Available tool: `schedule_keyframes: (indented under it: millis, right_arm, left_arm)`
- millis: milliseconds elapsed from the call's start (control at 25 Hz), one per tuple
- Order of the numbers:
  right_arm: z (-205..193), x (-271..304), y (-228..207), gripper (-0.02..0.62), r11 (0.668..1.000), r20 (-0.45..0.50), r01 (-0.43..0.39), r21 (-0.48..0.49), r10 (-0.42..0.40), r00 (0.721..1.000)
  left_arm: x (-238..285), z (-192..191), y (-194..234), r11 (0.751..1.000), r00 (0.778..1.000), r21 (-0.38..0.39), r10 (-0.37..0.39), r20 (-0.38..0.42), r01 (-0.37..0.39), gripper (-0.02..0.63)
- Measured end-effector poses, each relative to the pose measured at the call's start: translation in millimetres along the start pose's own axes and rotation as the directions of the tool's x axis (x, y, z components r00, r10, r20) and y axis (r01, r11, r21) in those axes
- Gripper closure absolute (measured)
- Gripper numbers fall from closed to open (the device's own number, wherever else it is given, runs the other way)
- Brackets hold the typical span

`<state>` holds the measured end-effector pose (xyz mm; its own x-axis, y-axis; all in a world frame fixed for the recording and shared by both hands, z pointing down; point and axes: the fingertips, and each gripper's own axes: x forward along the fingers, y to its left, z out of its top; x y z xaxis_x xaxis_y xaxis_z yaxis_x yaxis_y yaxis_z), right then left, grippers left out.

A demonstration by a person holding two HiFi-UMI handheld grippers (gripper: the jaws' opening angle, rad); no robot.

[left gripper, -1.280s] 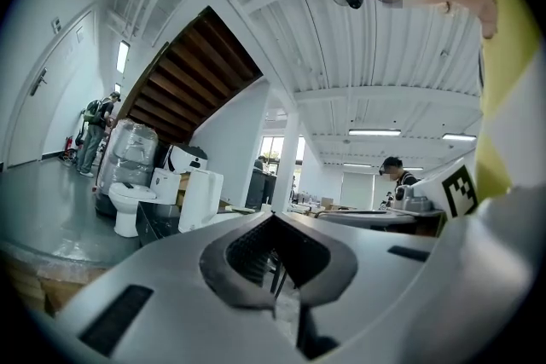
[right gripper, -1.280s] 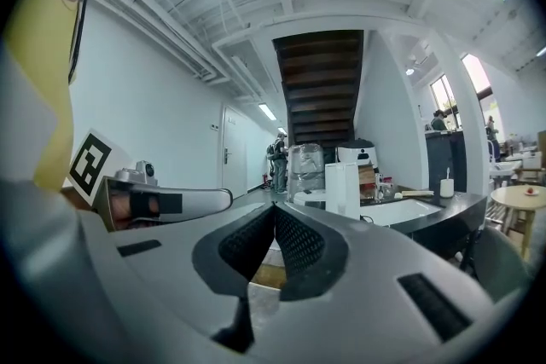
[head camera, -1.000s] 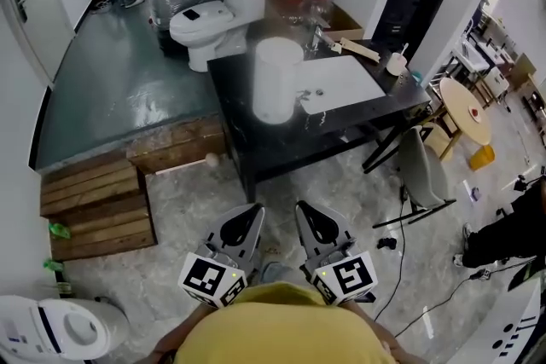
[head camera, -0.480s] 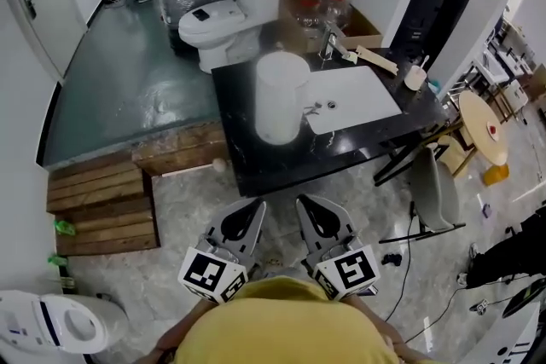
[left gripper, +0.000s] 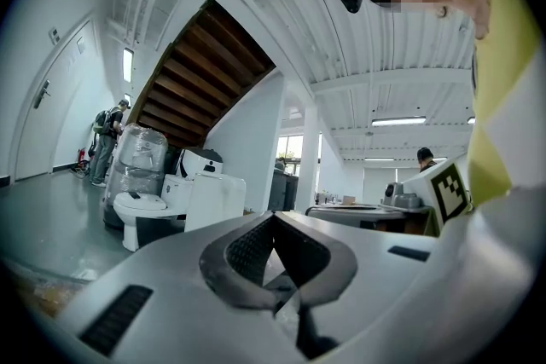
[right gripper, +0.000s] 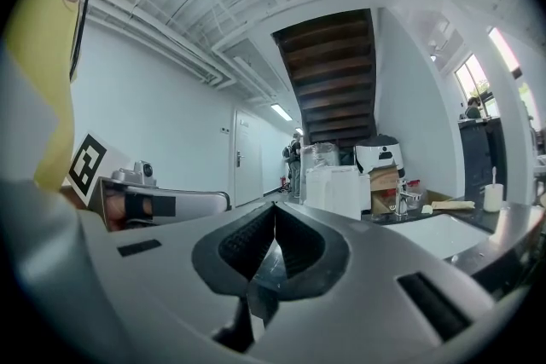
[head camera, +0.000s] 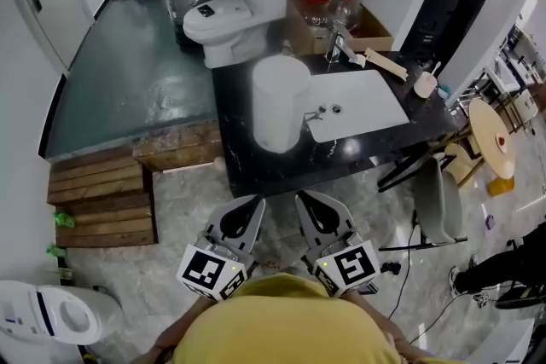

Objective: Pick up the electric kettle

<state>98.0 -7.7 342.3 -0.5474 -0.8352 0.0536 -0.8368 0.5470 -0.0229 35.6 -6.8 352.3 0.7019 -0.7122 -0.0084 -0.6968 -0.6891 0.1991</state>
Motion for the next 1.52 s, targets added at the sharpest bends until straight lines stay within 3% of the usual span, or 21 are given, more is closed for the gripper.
schedule_keyframes:
  millis: [360,560,1160,1520]
  right_arm:
    - [-12,11,-3,0.577,0.998,-0.044,-0.050,0.029,0.051,0.998]
    - [-14,27,-16,0.577,0.998,-0.053,-0.037,0.047,0.039,0.998]
    - [7,81,-50,0.577,0.997,0.000,-0.083,0.012,0.083,0.997]
    - [7,91,-62,0.575,0.997,0.012,-0.075,-0.033,0.076,0.997]
  left_arm:
    - [3,4,15,0.999,0.998,0.009,0.052,-0.024,-0.051,0.597]
    - [16,6,35,0.998,0.998,0.000,0.055,-0.028,-0.055,0.597]
    - [84,33,94,0.999,0.999,0.027,-0.046,-0.008,0.046,0.597]
    - [105,26,108,0.987,0.988,0.046,-0.150,-0.026,0.151,0.597]
